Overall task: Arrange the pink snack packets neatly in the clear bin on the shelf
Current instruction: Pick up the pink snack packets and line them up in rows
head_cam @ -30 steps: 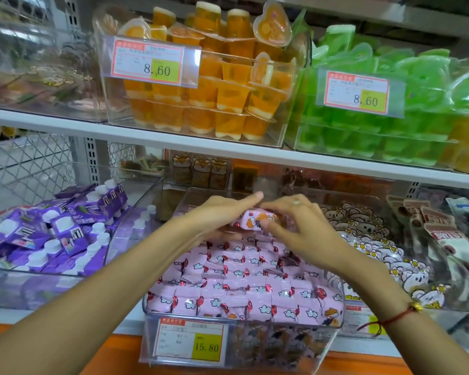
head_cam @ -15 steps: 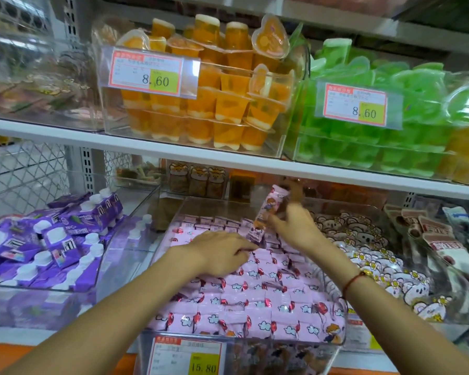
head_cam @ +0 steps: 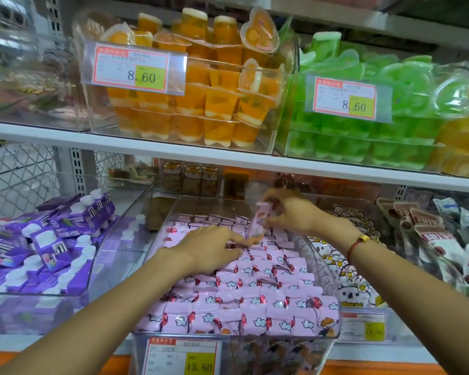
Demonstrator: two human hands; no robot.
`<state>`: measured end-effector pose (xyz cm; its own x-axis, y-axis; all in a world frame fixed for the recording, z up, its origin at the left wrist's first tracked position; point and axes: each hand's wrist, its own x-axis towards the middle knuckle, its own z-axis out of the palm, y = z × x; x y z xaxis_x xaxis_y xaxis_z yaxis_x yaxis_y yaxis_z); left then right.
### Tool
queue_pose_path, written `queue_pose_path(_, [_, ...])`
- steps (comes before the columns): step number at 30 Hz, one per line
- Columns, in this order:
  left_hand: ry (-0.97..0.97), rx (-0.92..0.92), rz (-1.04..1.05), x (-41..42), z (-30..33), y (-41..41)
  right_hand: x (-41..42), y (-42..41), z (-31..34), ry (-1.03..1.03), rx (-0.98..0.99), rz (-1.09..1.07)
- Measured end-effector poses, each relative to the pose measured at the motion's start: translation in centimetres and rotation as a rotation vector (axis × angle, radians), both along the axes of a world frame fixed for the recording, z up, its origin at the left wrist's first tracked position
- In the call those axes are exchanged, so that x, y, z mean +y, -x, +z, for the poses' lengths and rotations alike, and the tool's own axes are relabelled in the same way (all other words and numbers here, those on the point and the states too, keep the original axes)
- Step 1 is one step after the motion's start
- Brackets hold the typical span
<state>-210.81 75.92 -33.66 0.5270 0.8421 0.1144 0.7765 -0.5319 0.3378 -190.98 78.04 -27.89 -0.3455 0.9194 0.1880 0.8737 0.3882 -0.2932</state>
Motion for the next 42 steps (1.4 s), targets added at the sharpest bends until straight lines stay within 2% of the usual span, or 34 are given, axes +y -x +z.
queue_pose_path(3, [-0.004,-0.019,0.002,-0.1,0.1,0.1,0.4,0.7,-1.0,0.099,-0.24,0.032])
queue_pose_path(7, [0.013,-0.023,-0.017,-0.4,0.4,0.0,0.3,1.5,-2.2,0.183,-0.345,0.054])
queue_pose_path(10, [0.04,0.006,-0.022,0.0,0.7,-0.1,0.0,0.8,-1.4,0.099,-0.285,0.035])
queue_pose_path(13, [-0.028,0.006,-0.029,0.4,0.8,-1.1,-0.5,-0.7,-0.4,-0.085,-0.188,-0.06])
queue_pose_path(15, [-0.049,-0.011,-0.043,0.3,0.4,-2.2,-0.9,-1.3,-0.4,-0.147,-0.21,-0.091])
queue_pose_path(19, [-0.022,0.087,-0.089,0.4,-0.7,-3.4,-0.5,-1.3,-1.3,-0.086,-0.318,-0.095])
queue_pose_path(24, [0.004,0.095,-0.094,0.7,-0.4,-3.2,0.6,-0.4,-2.3,0.019,-0.429,-0.094])
queue_pose_path(32, [-0.063,0.102,-0.109,0.3,-0.2,-3.1,0.9,-0.4,-1.1,0.222,-0.246,-0.06])
queue_pose_path(39, [0.031,0.128,-0.105,0.7,-0.3,-3.2,0.3,-0.8,-2.2,0.016,-0.211,-0.023])
queue_pose_path(42, [0.043,0.131,-0.106,0.9,-0.4,-3.1,-0.4,-1.1,-2.7,-0.112,-0.005,-0.038])
